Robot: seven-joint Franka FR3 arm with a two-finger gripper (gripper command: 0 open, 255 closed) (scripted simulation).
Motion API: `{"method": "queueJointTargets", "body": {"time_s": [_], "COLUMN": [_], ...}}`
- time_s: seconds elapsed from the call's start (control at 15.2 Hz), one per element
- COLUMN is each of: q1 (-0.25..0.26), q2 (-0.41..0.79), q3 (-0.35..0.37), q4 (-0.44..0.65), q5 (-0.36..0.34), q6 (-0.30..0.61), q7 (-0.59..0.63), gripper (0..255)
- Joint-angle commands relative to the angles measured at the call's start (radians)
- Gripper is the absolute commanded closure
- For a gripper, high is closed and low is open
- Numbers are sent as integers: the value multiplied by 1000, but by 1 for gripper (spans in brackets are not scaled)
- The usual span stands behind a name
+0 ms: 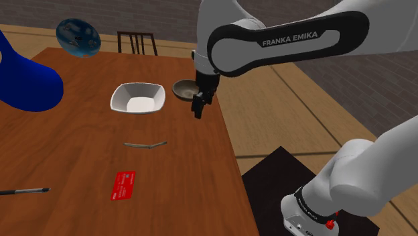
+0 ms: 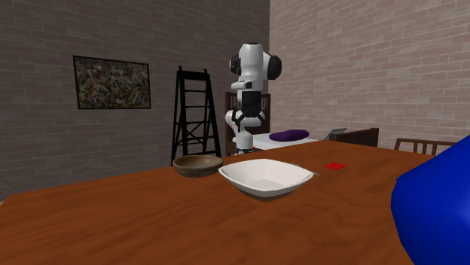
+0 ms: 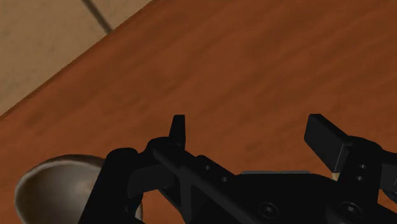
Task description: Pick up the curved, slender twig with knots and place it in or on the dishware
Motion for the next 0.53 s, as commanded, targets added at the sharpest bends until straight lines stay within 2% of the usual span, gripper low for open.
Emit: {"method": "queueJointTargets", "body": {"time_s": [0.0, 0.46], "q1": [17, 84], "q2": [71, 280], "q3": [25, 91], "q4": [53, 217], "q5": [-11, -67], "q6": [16, 52], "q7": [9, 32], "gripper": [0, 0]}}
